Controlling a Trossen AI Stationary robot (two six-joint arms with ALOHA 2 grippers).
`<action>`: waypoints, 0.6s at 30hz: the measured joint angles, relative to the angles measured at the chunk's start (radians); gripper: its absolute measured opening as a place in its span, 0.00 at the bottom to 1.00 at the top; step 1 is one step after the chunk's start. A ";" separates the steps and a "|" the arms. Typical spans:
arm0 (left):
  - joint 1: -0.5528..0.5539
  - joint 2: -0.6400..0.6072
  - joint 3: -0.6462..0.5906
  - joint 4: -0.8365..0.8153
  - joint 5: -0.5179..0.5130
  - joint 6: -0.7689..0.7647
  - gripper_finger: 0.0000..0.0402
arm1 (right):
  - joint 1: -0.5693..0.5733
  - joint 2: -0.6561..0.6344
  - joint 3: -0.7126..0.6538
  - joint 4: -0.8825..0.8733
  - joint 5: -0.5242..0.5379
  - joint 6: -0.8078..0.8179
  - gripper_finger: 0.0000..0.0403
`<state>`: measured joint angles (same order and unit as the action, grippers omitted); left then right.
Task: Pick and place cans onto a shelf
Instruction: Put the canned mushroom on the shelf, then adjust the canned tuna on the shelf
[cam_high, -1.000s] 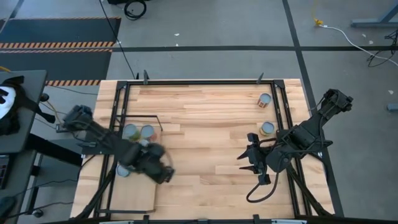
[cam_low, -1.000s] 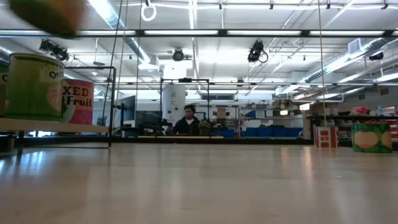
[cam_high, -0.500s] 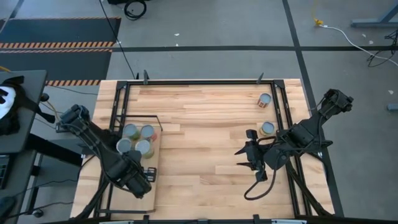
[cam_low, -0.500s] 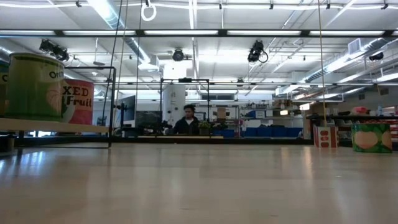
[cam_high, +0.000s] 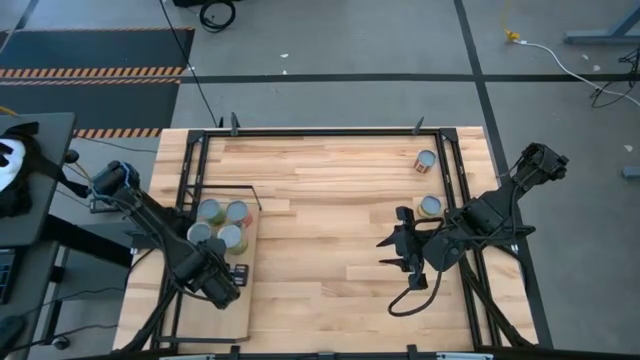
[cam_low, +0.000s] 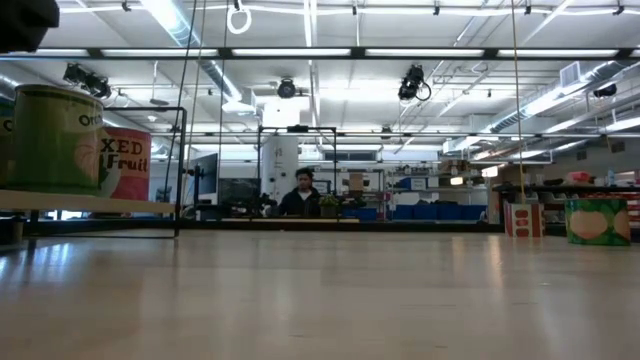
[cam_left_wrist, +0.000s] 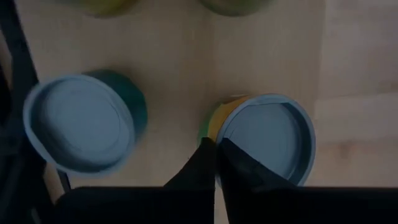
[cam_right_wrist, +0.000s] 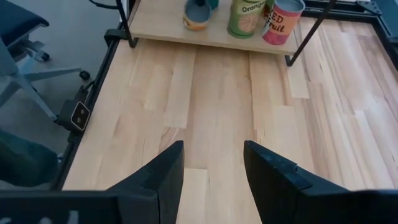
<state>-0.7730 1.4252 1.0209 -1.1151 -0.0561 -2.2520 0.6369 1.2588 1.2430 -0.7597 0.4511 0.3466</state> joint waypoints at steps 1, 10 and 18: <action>0.004 0.001 -0.005 -0.009 -0.001 0.000 0.04 | 0.000 0.000 0.000 0.000 0.000 0.001 0.43; 0.036 0.001 -0.012 -0.067 -0.044 0.011 0.23 | 0.000 0.000 0.000 0.000 0.002 -0.006 0.43; 0.033 -0.006 0.038 -0.091 0.027 0.065 0.32 | 0.000 0.000 0.000 -0.001 0.003 -0.008 0.43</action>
<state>-0.7401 1.4192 1.0586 -1.2058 -0.0286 -2.1869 0.6369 1.2588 1.2430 -0.7605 0.4545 0.3389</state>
